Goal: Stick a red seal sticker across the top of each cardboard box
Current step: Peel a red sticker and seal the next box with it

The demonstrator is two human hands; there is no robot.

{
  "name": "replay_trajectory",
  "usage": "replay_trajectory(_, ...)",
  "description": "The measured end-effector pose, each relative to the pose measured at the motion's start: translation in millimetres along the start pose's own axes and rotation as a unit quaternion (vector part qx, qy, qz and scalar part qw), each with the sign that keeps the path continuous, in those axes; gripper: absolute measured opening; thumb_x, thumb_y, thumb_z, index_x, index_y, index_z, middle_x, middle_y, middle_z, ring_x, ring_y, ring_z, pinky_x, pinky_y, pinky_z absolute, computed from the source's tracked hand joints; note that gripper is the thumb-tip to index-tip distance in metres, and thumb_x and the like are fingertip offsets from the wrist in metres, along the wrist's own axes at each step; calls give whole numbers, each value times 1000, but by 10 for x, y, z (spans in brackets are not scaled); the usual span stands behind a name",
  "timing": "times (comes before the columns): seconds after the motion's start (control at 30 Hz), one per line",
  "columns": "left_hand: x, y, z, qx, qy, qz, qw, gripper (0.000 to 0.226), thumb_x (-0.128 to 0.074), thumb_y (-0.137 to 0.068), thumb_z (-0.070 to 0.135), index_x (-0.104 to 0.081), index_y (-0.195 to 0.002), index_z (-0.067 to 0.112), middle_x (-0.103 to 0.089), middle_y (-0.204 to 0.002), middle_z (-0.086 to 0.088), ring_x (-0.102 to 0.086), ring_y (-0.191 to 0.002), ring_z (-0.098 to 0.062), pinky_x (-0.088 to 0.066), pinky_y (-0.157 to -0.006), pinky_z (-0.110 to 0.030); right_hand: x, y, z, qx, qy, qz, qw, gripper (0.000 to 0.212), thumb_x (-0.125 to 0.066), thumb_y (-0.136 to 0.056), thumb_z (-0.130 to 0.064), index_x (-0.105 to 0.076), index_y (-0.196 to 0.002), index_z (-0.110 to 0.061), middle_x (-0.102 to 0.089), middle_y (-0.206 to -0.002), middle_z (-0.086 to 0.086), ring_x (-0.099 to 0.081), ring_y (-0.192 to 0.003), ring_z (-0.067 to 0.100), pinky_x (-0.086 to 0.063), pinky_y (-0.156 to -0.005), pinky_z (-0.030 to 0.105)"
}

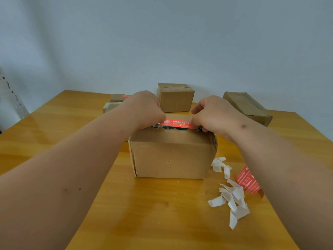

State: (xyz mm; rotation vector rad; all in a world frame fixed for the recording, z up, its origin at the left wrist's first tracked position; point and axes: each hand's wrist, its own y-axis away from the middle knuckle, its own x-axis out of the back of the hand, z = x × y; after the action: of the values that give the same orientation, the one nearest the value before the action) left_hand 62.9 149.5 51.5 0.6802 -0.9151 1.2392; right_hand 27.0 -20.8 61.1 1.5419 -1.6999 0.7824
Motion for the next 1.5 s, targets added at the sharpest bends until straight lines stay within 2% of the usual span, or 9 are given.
replay_trajectory(0.07, -21, -6, 2, -2, -28, 8, 1000, 9, -62, -78, 18, -63, -72, 12, -54, -75, -8, -48, -69, -20, -41, -62, -33, 4, -5, -1, 1, 5, 2, 1000, 31, -66, -83, -10, -60, -112, -17, -54, -82, -7, -59, -78, 16, -46, -65, 27)
replay_trajectory(0.17, -38, -10, 4, -6, -52, 17, 998, 14, -61, -79, 18, -68, -79, 6, -65, -80, -9, -61, -77, -25, -51, -67, -36, -6, -13, -3, 9, 13, 0, 1000, 29, -64, -84, -10, -57, -111, -18, -49, -83, -8, -57, -90, 20, -46, -72, 30)
replay_trajectory(0.27, -41, -1, 11, -11, -57, 17, 998, 12, -60, -80, 19, -69, -79, 11, -67, -85, -9, -63, -85, -25, -53, -71, -36, -5, -31, -18, 15, 24, -9, 1000, 22, -62, -85, -9, -57, -104, -18, -50, -83, -8, -58, -92, 20, -49, -75, 30)
replay_trajectory(0.47, -47, -19, 10, -12, -68, 14, 998, 10, -59, -83, 22, -66, -78, 16, -63, -81, -3, -59, -81, -19, -44, -60, -28, -5, -37, -56, 16, 34, -18, 999, 15, -60, -85, -6, -57, -95, -17, -52, -79, -4, -57, -86, 22, -48, -73, 31)
replay_trajectory(0.87, -103, -20, -7, -18, -110, 44, 993, 12, -58, -82, 25, -67, -82, 16, -63, -84, 0, -59, -85, -20, -42, -60, -26, -45, -64, -70, 11, 68, -8, 998, 20, -59, -84, -7, -66, -102, -4, -67, -103, 16, -64, -89, 27, -53, -80, 38)
replay_trajectory(1.0, -118, -2, 2, -25, -126, 53, 990, 13, -57, -84, 26, -67, -84, 17, -61, -86, 1, -59, -88, -21, -42, -59, -27, -67, -78, -68, 9, 111, 4, 994, 29, -59, -84, -13, -66, -111, -5, -66, -114, 15, -63, -103, 28, -52, -87, 40)
replay_trajectory(1.13, -125, 8, 5, -27, -137, 60, 988, 15, -57, -85, 29, -67, -86, 19, -62, -89, 1, -58, -89, -20, -40, -58, -25, -63, -93, -53, 10, 123, -1, 992, 24, -61, -84, -15, -66, -105, -7, -68, -106, 12, -66, -95, 25, -54, -80, 37)
replay_trajectory(1.3, -145, 35, -8, -42, -144, 71, 986, 17, -55, -87, 28, -67, -89, 17, -62, -93, -1, -57, -92, -21, -48, -68, -30, -62, -98, -40, 10, 119, -4, 993, 17, -62, -83, -15, -66, -99, -10, -68, -97, 9, -66, -86, 23, -55, -75, 35)
replay_trajectory(1.5, -128, 25, -55, -20, -97, 98, 990, 19, -65, -83, 28, -60, -97, 17, -59, -87, 3, -52, -82, -19, -38, -54, -25, -62, -92, -19, 8, 107, -7, 994, 14, -62, -82, -14, -65, -96, -12, -67, -94, 7, -66, -86, 22, -54, -72, 33)
